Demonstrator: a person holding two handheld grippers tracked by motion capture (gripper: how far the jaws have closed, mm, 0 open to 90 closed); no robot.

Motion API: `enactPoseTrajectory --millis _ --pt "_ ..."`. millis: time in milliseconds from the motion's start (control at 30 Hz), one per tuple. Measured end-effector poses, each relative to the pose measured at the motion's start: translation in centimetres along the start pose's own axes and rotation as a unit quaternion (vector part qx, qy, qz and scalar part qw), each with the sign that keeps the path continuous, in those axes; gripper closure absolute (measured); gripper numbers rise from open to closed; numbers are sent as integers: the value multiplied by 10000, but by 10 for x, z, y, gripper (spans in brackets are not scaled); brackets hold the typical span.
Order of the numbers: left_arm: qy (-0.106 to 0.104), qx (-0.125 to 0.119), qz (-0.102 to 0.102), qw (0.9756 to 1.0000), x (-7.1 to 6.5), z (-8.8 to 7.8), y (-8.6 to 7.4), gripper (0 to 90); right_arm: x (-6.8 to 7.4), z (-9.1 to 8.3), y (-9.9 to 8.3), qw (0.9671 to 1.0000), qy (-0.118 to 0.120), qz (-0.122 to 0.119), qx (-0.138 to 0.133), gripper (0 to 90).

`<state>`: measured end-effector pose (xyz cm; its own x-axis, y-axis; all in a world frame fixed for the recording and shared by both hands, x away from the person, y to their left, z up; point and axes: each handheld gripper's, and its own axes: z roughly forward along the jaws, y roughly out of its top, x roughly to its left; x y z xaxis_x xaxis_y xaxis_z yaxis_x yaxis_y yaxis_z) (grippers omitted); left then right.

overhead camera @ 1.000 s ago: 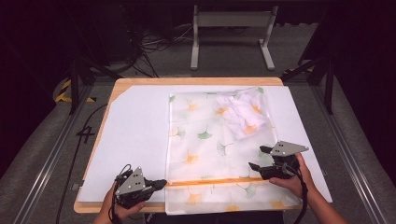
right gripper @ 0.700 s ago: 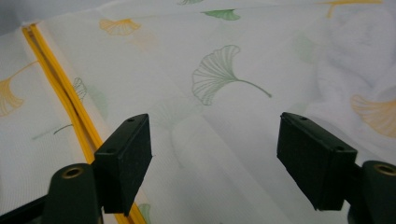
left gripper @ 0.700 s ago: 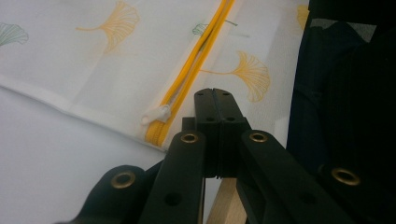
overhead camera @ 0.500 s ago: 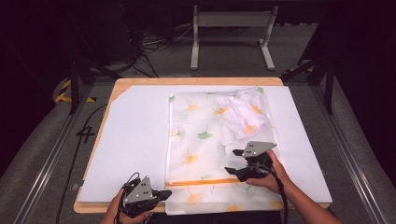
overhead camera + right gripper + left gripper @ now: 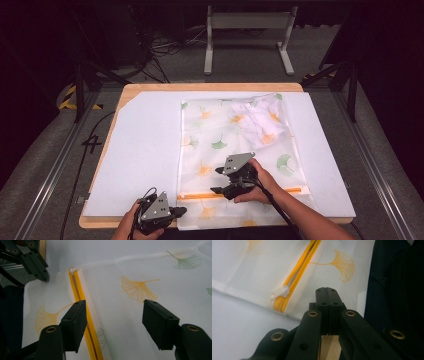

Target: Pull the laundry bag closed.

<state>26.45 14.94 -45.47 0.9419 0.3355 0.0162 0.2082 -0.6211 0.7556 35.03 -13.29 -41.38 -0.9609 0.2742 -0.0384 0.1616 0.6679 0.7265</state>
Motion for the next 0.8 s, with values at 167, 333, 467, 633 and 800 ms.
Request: enactPoseTrajectory --millis 167,333,467,633,800 --pt "36 22 -1 10000 2 0 -1 900 2 8 9 9998 156 -129 66 388" --pt "65 40 -34 10000 3 2 -2 900 6 23 25 9986 351 -347 203 390" --pt "152 -29 -78 9998 6 -1 -3 900 6 35 34 9979 435 -386 270 391" --pt "116 -62 -111 9999 5 0 -3 900 4 47 42 9964 623 -424 381 393" --pt "92 47 -53 9999 5 4 -2 900 7 57 52 9948 738 -534 464 394"
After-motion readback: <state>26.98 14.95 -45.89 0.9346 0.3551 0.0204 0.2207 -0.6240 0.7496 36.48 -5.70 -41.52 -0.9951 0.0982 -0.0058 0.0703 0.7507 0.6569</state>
